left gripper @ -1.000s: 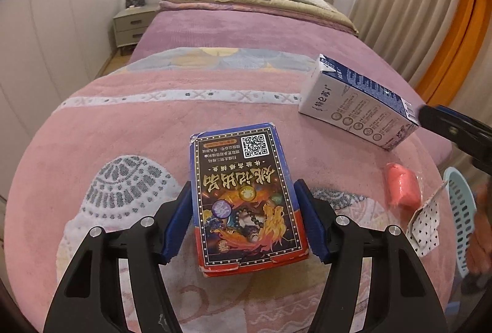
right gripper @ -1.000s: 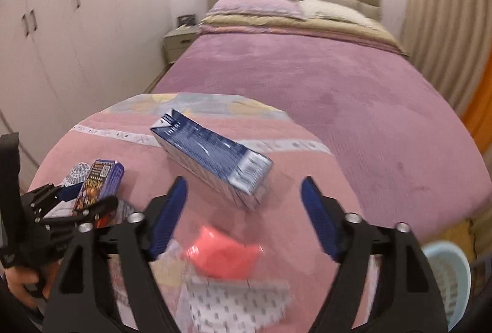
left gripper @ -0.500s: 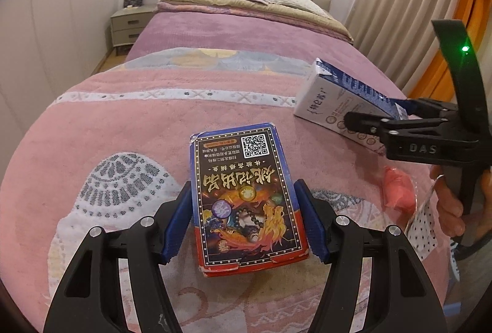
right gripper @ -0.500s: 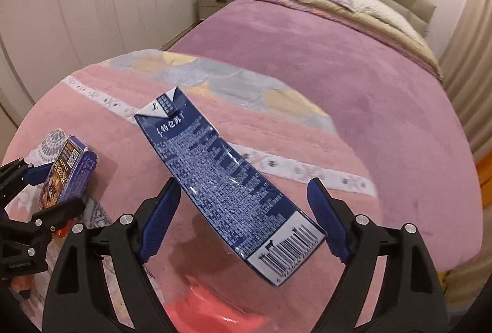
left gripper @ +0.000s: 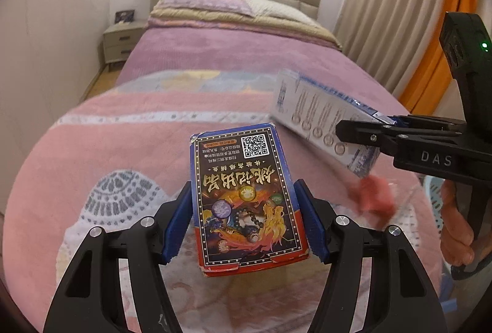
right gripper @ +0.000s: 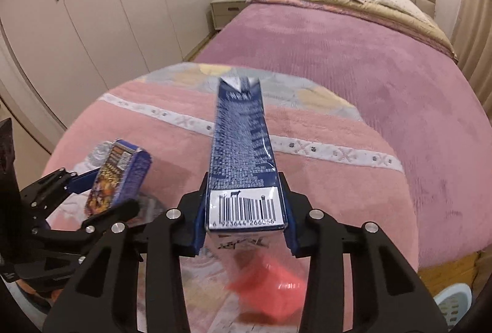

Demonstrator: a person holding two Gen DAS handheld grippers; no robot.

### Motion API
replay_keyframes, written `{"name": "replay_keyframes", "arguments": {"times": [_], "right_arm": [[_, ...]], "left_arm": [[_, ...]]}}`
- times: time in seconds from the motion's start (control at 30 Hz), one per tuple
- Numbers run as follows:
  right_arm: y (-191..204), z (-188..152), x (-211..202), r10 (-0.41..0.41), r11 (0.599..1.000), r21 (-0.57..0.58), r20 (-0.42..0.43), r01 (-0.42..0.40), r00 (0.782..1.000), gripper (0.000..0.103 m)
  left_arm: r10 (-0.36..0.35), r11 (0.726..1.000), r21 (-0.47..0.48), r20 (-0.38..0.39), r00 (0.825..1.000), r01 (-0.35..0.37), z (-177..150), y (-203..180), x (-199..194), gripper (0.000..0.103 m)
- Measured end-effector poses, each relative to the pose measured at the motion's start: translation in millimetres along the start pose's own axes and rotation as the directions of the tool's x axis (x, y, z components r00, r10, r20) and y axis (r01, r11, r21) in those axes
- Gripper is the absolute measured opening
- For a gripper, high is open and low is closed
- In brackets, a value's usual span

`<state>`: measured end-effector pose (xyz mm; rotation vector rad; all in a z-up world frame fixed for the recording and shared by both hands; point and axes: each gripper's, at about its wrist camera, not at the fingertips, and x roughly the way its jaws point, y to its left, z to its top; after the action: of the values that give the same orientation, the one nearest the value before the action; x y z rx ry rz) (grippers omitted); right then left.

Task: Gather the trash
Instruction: 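Carry card box and carton over the blue basket and release both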

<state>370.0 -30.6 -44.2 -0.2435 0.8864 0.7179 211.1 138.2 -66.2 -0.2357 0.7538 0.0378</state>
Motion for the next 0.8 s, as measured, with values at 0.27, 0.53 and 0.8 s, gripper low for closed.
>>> {"name": "replay_keyframes", "arguments": {"times": [0.27, 0.53, 0.8], "right_arm": [[-1, -20, -73, -0.03, 0.999, 0.048, 0.129, 0.024, 0.991, 0.036], [-26, -60, -162, -0.149, 0.984, 0.132, 0.251, 0.119, 0.956, 0.036], [-63, -115, -222, -0.378, 0.913, 0.27, 0.282, 0.305, 0.882, 0.036]], "left_arm": [[-0.062, 0.997, 0.05, 0.064, 0.996, 0.059, 8, -36, -41, 0.062], [-0.146, 0.982, 0.134, 0.101, 0.984, 0.132, 18, -99, -65, 0.062], [-0.263, 0.946, 0.21, 0.055, 0.963, 0.247, 19, -174, -59, 0.063]]}}
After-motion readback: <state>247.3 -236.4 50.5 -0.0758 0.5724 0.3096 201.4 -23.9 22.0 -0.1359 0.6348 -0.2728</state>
